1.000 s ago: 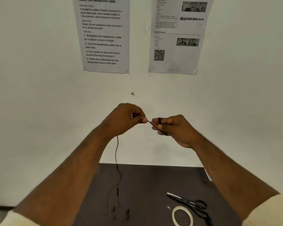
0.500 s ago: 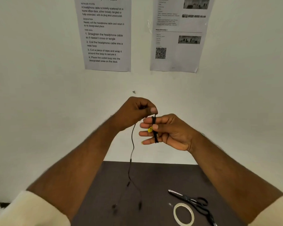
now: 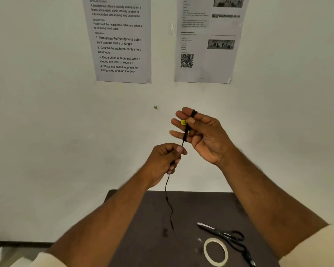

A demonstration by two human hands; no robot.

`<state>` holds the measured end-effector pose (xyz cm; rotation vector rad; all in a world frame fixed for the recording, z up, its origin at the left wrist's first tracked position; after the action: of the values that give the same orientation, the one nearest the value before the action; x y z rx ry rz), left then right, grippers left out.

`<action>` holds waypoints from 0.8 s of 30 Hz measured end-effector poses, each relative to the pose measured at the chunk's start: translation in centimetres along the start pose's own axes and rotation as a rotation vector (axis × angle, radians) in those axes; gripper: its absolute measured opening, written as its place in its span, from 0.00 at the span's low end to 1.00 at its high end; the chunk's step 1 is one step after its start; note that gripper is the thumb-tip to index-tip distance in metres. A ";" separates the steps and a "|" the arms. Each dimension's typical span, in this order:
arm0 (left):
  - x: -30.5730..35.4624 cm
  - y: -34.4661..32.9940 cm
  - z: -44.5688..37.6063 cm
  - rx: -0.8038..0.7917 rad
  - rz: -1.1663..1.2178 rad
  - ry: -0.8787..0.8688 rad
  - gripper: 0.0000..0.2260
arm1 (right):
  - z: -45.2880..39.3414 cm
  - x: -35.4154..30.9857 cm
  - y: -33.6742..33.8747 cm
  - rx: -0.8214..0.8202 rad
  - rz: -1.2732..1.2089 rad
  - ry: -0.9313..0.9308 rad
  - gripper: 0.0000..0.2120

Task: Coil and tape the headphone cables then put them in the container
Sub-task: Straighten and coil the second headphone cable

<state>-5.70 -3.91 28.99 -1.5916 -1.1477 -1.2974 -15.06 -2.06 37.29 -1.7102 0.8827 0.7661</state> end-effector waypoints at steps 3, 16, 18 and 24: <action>0.0 0.2 0.1 0.013 -0.103 -0.013 0.10 | -0.8 0.0 1.9 0.094 0.188 0.107 0.12; 7.7 3.0 -0.9 -0.192 -0.918 -0.250 0.04 | 0.8 4.6 3.6 -0.123 0.779 -0.153 0.11; 9.1 2.8 -1.2 -0.188 -0.870 -0.304 0.02 | 1.3 4.7 2.8 -0.146 0.693 -0.226 0.12; 10.9 1.7 -1.8 -0.171 -0.707 -0.414 0.02 | 2.2 5.0 1.6 -0.126 0.481 -0.383 0.15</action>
<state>-3.77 -4.19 39.98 -1.6919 -2.0327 -1.5659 -13.98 -1.23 31.77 -1.3952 0.9982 1.4433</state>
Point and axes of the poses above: each hand's wrist, its own z-axis away from the middle knuckle, its own y-axis out of the back of the hand, x = y × z, the point moved 9 cm from there along -z, towards the middle knuckle, and after that the axes turned 8 degrees about x, right-handed, at the moved point
